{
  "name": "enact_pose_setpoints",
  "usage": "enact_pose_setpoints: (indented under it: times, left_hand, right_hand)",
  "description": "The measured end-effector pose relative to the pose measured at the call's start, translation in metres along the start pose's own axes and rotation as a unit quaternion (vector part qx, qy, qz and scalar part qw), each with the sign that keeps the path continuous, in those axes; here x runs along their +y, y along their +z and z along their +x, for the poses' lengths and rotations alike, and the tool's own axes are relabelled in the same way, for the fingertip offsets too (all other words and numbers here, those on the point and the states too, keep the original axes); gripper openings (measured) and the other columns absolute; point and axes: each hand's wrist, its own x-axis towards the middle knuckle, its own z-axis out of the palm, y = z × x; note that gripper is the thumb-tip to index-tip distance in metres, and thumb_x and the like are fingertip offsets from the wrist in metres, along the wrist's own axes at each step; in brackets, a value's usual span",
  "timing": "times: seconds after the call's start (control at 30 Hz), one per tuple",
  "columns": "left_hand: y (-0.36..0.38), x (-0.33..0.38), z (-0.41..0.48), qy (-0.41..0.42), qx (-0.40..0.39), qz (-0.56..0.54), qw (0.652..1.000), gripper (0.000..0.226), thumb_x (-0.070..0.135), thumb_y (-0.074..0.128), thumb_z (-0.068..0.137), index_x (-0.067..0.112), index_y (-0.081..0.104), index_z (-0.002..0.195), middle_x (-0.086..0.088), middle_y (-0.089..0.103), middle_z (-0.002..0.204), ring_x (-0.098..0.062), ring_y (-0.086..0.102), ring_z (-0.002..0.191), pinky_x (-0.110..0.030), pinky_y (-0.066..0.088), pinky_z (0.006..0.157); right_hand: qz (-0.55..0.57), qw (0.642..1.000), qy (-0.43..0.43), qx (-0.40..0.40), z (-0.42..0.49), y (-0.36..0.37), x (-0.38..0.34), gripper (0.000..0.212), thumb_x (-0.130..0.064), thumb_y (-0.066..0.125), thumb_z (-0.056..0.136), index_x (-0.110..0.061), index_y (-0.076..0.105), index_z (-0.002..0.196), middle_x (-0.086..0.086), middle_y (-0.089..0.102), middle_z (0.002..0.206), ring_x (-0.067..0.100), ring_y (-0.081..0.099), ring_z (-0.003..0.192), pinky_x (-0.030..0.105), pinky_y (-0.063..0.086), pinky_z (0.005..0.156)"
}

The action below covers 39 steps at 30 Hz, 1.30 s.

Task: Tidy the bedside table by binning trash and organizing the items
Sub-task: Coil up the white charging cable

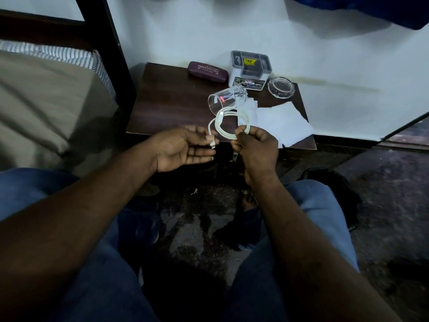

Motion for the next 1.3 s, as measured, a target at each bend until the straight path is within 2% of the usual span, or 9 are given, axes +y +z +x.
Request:
enact_pose_setpoints:
  times: [0.13, 0.23, 0.33, 0.53, 0.73, 0.9, 1.03, 1.13, 1.3]
  left_hand:
    - [0.005, -0.006, 0.008, 0.026, 0.063, -0.004, 0.998, 0.015, 0.009, 0.074, 0.087, 0.022, 0.066, 0.085, 0.007, 0.073, 0.077, -0.008, 0.067, 0.069, -0.028, 0.061, 0.075]
    - [0.0, -0.006, 0.011, 0.039, 0.101, -0.02, 0.994, 0.023, 0.017, 0.083, 0.073, 0.024, 0.064, 0.084, 0.01, 0.068, 0.07, -0.003, 0.059, 0.06, -0.018, 0.054, 0.058]
    - [-0.002, -0.005, 0.013, 0.037, 0.13, 0.008, 0.991, 0.017, 0.022, 0.083, 0.078, 0.024, 0.066, 0.082, 0.012, 0.065, 0.07, -0.001, 0.049, 0.055, -0.015, 0.042, 0.049]
    - [-0.004, -0.009, 0.017, 0.005, 0.165, 0.013, 0.986, 0.013, 0.024, 0.079, 0.085, 0.022, 0.068, 0.078, 0.012, 0.063, 0.071, -0.002, 0.05, 0.061, -0.015, 0.044, 0.05]
    - [-0.004, -0.013, 0.018, 0.008, 0.105, -0.07, 0.992, 0.002, 0.012, 0.069, 0.093, 0.014, 0.07, 0.094, -0.002, 0.075, 0.09, -0.016, 0.071, 0.081, -0.025, 0.062, 0.072]
    - [0.004, -0.012, 0.017, 0.064, 0.157, -0.082, 0.982, 0.01, 0.006, 0.068, 0.092, 0.015, 0.065, 0.092, -0.003, 0.07, 0.081, -0.012, 0.065, 0.067, -0.02, 0.056, 0.054]
    - [0.007, -0.014, 0.016, 0.087, 0.227, -0.027, 0.97, 0.018, -0.001, 0.062, 0.083, 0.013, 0.069, 0.076, -0.003, 0.068, 0.067, -0.014, 0.062, 0.058, -0.022, 0.054, 0.051]
    - [0.004, -0.013, 0.016, 0.051, 0.169, -0.04, 0.983, 0.035, 0.004, 0.055, 0.088, 0.016, 0.073, 0.061, 0.003, 0.07, 0.065, -0.013, 0.062, 0.062, -0.022, 0.054, 0.058]
    - [-0.002, -0.011, 0.016, 0.021, 0.039, -0.122, 0.991, 0.022, 0.013, 0.052, 0.097, 0.015, 0.072, 0.103, -0.001, 0.076, 0.092, -0.013, 0.071, 0.078, -0.027, 0.06, 0.078]
  right_hand:
    - [-0.006, 0.999, -0.006, -0.038, -0.005, 0.004, 0.002, 0.005, -0.008, 0.076, 0.093, -0.004, 0.075, 0.096, 0.008, 0.074, 0.08, 0.012, 0.071, 0.067, 0.026, 0.058, 0.068]
    - [-0.028, 0.997, -0.011, -0.064, -0.011, 0.009, 0.007, 0.012, -0.007, 0.076, 0.093, 0.0, 0.075, 0.102, 0.008, 0.074, 0.081, 0.013, 0.07, 0.066, 0.028, 0.058, 0.07]
    - [-0.038, 0.995, -0.015, -0.086, -0.014, 0.013, 0.008, 0.017, -0.008, 0.076, 0.093, 0.003, 0.074, 0.105, 0.008, 0.073, 0.081, 0.014, 0.07, 0.067, 0.03, 0.059, 0.072]
    - [-0.042, 0.993, -0.022, -0.109, -0.02, 0.017, 0.009, 0.016, -0.005, 0.074, 0.094, 0.005, 0.072, 0.106, 0.013, 0.073, 0.086, 0.019, 0.071, 0.072, 0.027, 0.06, 0.07]
    - [-0.017, 0.992, -0.017, -0.127, -0.023, 0.016, 0.005, 0.013, 0.0, 0.072, 0.093, 0.008, 0.07, 0.104, 0.012, 0.07, 0.086, 0.018, 0.07, 0.076, 0.024, 0.06, 0.07]
    - [0.005, 0.987, -0.004, -0.16, -0.026, 0.018, 0.001, 0.015, 0.002, 0.072, 0.093, 0.007, 0.068, 0.106, 0.019, 0.069, 0.093, 0.023, 0.069, 0.08, 0.024, 0.062, 0.071]
    - [-0.061, 0.982, -0.03, -0.178, -0.024, 0.02, 0.002, 0.007, -0.001, 0.073, 0.093, -0.008, 0.072, 0.094, 0.009, 0.074, 0.083, 0.016, 0.071, 0.068, 0.026, 0.061, 0.07]
    - [-0.053, 0.987, -0.024, -0.148, -0.025, 0.02, 0.003, 0.006, -0.003, 0.074, 0.092, -0.003, 0.073, 0.098, 0.017, 0.077, 0.092, 0.018, 0.072, 0.07, 0.028, 0.061, 0.069]
    - [0.028, 0.994, 0.025, -0.099, -0.02, 0.014, -0.004, 0.011, -0.001, 0.073, 0.093, 0.006, 0.07, 0.101, 0.015, 0.073, 0.087, 0.021, 0.071, 0.076, 0.029, 0.061, 0.073]
